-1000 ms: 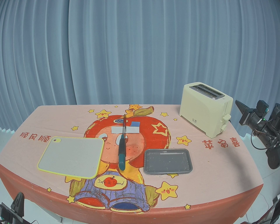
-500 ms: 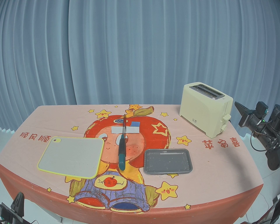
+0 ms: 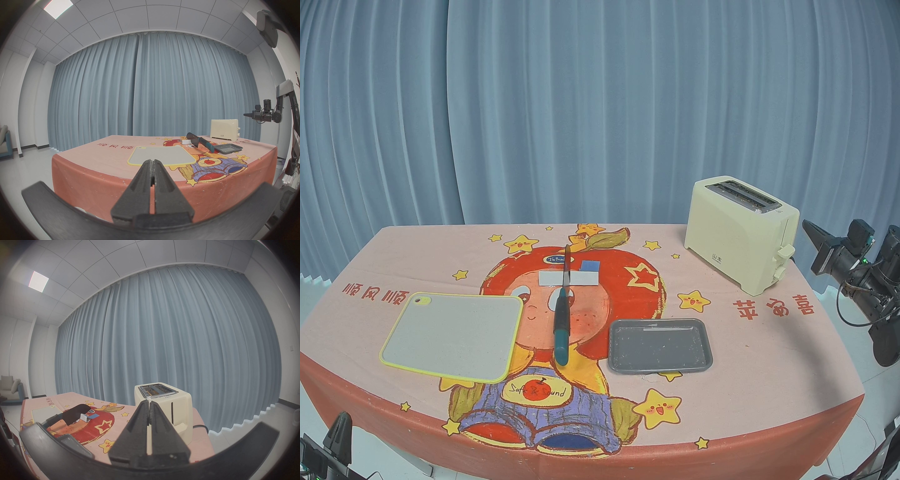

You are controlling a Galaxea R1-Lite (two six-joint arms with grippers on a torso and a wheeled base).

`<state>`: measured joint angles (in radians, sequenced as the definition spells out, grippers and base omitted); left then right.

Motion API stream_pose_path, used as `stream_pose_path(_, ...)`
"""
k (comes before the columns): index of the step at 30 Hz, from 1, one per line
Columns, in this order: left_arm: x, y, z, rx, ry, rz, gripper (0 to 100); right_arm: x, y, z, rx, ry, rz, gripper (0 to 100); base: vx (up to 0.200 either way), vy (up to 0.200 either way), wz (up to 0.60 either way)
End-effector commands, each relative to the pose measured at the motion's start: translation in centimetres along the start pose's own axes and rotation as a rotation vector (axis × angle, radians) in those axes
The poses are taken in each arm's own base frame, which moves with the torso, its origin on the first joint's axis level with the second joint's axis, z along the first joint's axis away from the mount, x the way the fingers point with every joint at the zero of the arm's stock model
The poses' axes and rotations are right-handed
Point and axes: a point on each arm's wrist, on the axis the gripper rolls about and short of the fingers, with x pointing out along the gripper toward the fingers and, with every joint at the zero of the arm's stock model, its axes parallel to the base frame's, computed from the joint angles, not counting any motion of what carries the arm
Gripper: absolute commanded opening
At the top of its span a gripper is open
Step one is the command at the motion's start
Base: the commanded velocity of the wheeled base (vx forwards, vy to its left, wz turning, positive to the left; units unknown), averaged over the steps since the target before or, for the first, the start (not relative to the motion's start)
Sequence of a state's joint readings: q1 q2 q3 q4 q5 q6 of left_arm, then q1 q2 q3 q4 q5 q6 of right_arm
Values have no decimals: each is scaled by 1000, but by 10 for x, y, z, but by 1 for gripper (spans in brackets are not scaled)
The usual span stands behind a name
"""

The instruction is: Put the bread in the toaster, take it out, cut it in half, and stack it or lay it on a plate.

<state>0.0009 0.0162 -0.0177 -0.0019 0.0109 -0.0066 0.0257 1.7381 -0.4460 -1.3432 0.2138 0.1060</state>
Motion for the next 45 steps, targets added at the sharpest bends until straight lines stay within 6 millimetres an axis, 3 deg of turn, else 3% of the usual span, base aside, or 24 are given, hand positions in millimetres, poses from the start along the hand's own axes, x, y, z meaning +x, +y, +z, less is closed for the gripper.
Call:
stream_pose_path(1, 0, 0, -5, -1, 0, 1, 0, 0, 0, -1, 1, 5, 1, 0, 0, 0, 0)
stream_pose_path(45, 0, 0, -5, 0, 0, 1, 0, -9, 16, -16, 2, 75, 55, 0, 0, 0, 0)
